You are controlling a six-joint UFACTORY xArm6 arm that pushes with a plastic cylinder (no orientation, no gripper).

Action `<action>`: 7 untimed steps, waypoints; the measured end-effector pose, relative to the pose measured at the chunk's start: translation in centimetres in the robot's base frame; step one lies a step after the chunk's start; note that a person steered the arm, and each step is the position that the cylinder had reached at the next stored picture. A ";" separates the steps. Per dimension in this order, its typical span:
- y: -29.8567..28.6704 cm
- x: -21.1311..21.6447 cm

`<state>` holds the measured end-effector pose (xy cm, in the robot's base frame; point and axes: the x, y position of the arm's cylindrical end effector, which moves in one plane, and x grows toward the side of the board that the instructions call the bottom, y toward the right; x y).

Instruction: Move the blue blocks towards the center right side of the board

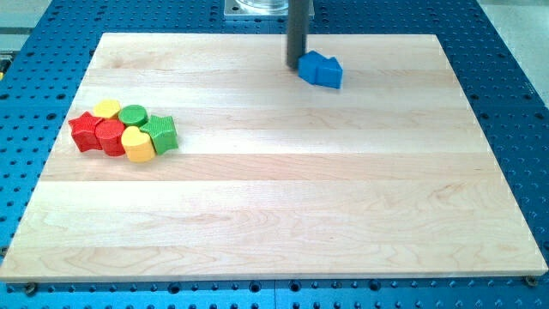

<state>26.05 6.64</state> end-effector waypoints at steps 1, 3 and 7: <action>2.5 -0.6; 2.5 4.6; 3.4 16.6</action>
